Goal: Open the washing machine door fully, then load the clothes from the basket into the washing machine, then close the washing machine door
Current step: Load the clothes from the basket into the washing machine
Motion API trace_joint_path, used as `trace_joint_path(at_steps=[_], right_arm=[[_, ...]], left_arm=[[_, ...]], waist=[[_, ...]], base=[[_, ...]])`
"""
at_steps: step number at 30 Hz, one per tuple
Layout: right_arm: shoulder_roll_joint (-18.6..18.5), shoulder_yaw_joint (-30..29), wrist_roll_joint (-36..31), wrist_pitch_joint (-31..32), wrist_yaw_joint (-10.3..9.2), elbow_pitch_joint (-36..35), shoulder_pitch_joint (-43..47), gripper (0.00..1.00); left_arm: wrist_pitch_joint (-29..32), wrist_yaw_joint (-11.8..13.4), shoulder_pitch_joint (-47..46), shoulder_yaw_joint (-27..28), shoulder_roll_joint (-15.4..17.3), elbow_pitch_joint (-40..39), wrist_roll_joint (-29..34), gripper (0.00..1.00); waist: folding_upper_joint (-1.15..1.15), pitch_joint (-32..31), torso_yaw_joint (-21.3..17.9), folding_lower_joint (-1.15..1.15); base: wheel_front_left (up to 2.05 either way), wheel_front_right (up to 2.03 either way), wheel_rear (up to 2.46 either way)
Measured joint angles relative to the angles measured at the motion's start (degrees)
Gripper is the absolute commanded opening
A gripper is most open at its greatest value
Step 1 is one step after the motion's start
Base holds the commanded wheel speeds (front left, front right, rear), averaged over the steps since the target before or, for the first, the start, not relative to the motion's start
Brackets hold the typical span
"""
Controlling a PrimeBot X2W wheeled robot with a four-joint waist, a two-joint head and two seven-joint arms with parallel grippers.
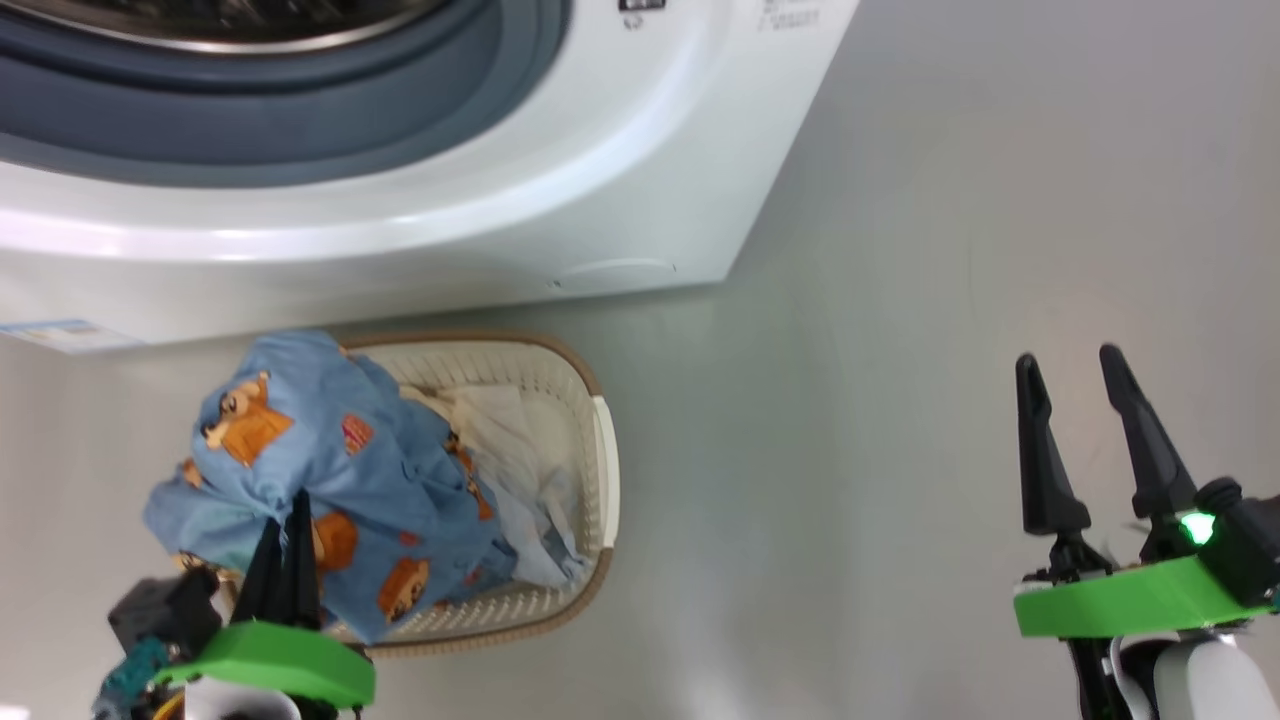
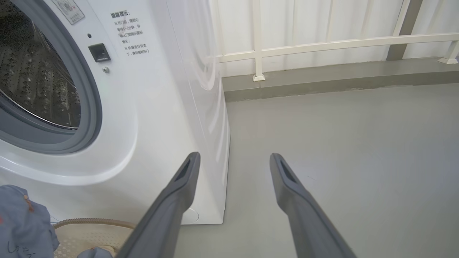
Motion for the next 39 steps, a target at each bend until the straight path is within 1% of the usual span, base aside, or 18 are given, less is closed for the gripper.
trace_joint_path(at_steps=[7,11,21,25,28,39], right_arm=[[-0.27,-0.15,-0.18,0.0,0.0,0.59,3.65,1.0],[-0.77,-0.41,-1.41,0.0,0.0,0.88,5.22,1.0],[-1.49,-0.38,-1.4,0.0,0.0,1.82,10.5,1.0],[-1.77,-0.36,-1.37,0.0,0.0,2.33,12.19,1.0],[-2.02,-0.35,-1.1,0.0,0.0,2.7,13.7,1.0],[-2.42,-0.45,-1.02,0.0,0.0,2.86,16.14,1.0]], left_arm=[[0.0,1.1,6.27,-0.85,-0.37,-5.31,0.09,0.0],[0.0,2.52,9.15,-1.47,-0.46,-8.73,1.0,0.0],[0.0,5.98,15.62,-2.65,-0.45,-16.53,3.13,0.0],[0.0,7.22,17.93,-3.47,-0.43,-19.81,5.04,0.0],[0.0,8.05,19.82,-4.04,-0.41,-21.62,6.57,0.0],[0.0,9.33,23.74,-5.42,-0.29,-26.38,10.06,0.0]], waist=[[0.0,-6.16,1.57,0.0],[0.0,-9.51,2.4,0.0],[0.0,-17.05,3.91,0.0],[0.0,-19.7,4.24,0.0],[0.0,-21.53,4.4,0.0],[0.0,-25.27,5.13,0.0]], base=[[0.0,0.0,0.0],[0.0,0.0,0.0],[0.0,0.0,0.0],[0.0,0.0,0.0],[0.0,0.0,0.0],[0.0,0.0,0.0]])
